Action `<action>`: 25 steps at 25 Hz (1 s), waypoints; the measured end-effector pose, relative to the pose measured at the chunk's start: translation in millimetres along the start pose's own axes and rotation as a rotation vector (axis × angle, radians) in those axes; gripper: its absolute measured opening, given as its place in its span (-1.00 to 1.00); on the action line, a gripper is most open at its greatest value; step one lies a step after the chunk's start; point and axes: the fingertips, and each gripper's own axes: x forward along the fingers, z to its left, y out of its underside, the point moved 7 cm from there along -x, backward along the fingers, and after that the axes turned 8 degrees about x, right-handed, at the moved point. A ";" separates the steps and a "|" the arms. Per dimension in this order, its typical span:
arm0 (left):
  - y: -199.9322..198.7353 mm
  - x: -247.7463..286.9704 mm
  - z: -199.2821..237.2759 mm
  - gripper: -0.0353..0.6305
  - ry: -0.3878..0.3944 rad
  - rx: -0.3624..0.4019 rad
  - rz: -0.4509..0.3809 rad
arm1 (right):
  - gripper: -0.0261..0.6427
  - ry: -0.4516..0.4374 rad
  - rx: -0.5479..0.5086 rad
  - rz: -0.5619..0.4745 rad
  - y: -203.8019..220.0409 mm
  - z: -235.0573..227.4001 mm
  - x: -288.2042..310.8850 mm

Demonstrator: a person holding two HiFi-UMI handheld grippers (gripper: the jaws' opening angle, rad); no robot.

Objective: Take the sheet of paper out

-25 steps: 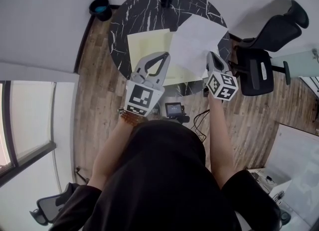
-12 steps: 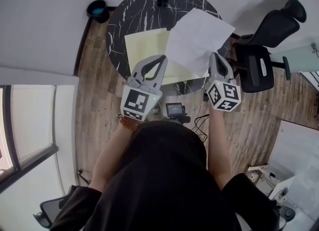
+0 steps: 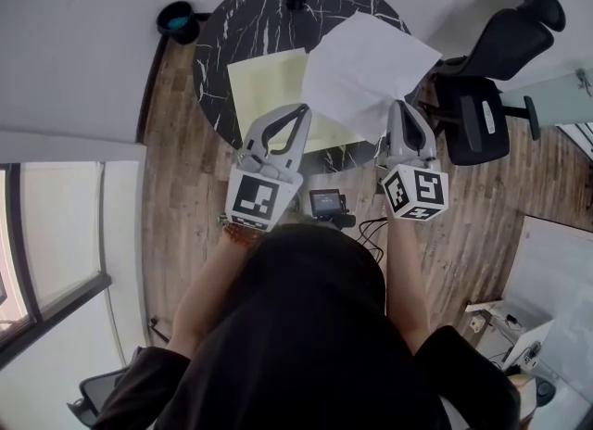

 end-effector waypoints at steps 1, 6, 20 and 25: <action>-0.3 -0.8 -0.6 -0.91 -0.002 0.003 0.000 | -0.93 -0.002 -0.008 -0.011 -3.3 2.0 -2.5; -2.2 -1.9 -4.0 -0.91 0.001 0.002 -0.008 | -0.93 -0.023 -0.027 -0.063 -20.3 15.0 -13.8; -22.3 -12.1 -18.2 -0.91 -0.012 -0.055 -0.025 | -0.93 -0.135 -0.076 -0.134 -41.7 49.9 -31.8; -25.4 -11.9 -22.1 -0.91 -0.007 -0.069 -0.024 | -0.93 -0.161 -0.085 -0.116 -34.7 60.9 -36.3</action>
